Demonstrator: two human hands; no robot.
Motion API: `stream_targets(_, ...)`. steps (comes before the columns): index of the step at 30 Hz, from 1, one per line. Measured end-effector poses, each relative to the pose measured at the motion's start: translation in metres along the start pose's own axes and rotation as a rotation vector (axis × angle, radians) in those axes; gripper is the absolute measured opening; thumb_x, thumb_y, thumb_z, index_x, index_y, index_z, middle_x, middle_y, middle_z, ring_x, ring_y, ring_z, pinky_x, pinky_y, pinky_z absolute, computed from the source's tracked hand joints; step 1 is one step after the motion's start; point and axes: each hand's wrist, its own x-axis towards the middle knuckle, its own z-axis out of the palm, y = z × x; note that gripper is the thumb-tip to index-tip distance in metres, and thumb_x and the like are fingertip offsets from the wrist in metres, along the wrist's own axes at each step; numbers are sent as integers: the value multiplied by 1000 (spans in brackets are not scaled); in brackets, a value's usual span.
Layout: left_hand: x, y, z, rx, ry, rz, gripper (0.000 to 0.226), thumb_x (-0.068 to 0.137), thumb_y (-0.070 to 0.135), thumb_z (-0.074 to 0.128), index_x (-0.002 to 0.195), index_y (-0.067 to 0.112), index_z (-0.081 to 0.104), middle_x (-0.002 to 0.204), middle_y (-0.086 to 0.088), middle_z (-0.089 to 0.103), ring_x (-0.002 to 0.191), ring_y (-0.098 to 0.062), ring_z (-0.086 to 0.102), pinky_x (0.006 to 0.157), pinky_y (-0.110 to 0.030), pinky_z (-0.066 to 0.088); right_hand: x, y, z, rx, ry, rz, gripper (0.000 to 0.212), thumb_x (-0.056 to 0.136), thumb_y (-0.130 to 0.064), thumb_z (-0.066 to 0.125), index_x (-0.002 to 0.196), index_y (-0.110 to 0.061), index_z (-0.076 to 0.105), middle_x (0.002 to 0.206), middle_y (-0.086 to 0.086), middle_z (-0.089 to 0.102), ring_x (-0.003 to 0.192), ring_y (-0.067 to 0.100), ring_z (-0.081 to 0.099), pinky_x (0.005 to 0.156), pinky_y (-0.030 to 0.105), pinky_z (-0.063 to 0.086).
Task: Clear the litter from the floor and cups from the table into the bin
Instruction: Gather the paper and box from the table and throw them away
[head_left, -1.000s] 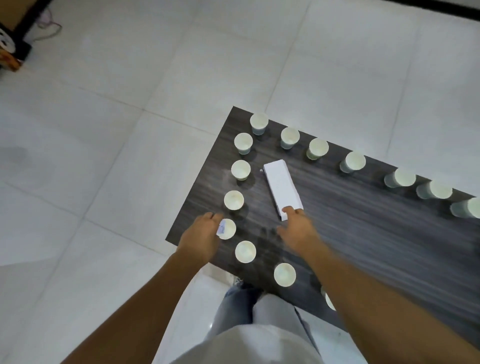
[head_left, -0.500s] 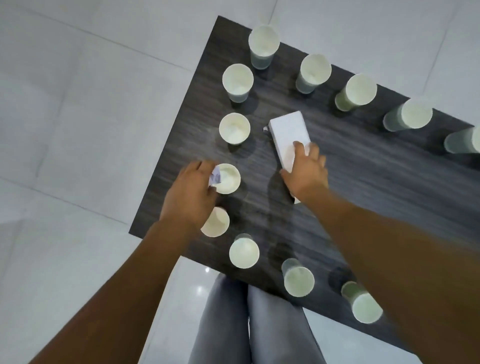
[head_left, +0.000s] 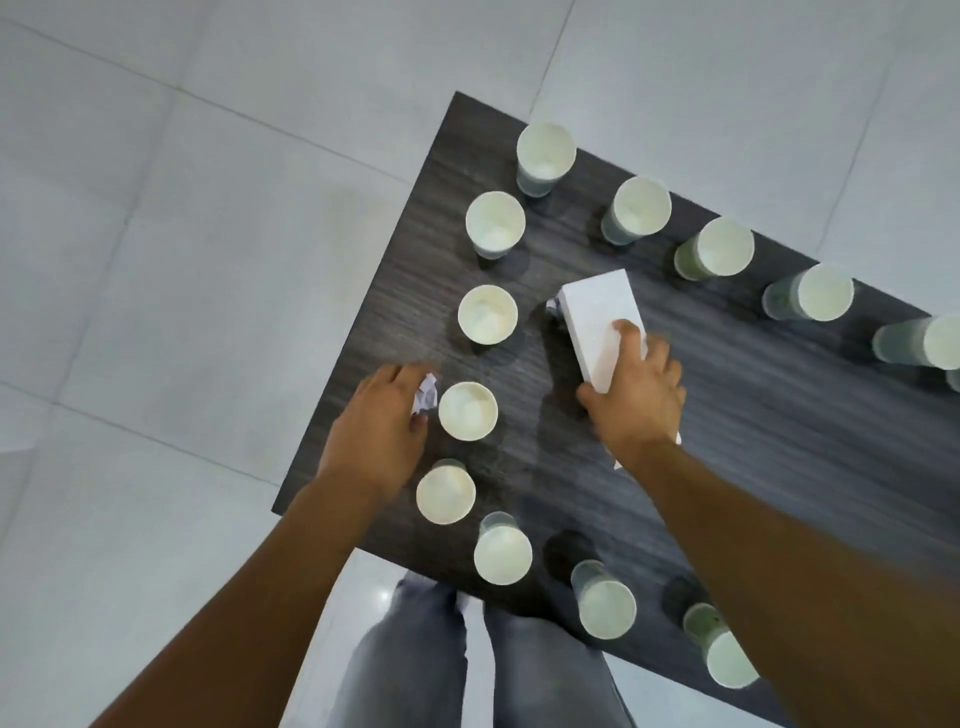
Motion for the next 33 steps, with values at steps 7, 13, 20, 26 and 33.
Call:
stream_targets(7,-35,-25,-85,-86,45,36,20,96,16,54,115,12,59,116,-6,62,105,-23,60,95,-39,51,-62,-62,-66,-6,108,42,78,79,-33,71,143,-27,26,143,12,33,122,38,38,99,52,37)
stream_targets(13,-66,-99,-195,70,1,168,33,91,5,55,124,8,55,121,-11,58,107,-26,56,94,-35,47,-136,-184,-68,-125,99,-59,77,82,-42,66,144,-29,22,146,9,31,120,34,40,98,46,38)
stream_targets(20,-108,-185,-327,286,29,224,27,80,-7,46,95,13,56,97,-4,56,89,-20,53,68,-28,45,-188,-368,-50,-23,-32,-269,75,81,-38,65,142,-29,23,141,8,33,119,33,39,99,45,38)
stream_targets(26,-89,-219,-402,260,113,151,29,78,-6,46,97,14,55,99,-2,54,92,-20,51,75,-37,50,-171,-466,-61,17,-6,-375,74,78,-37,67,140,-29,27,140,8,35,114,34,42,93,44,40)
stream_targets(33,-14,-209,-456,167,146,152,28,79,-5,49,100,12,57,100,-2,56,93,-20,53,80,-39,50,-95,-527,-93,7,10,-419,75,79,-40,67,141,-29,26,138,7,37,111,31,44,88,42,41)
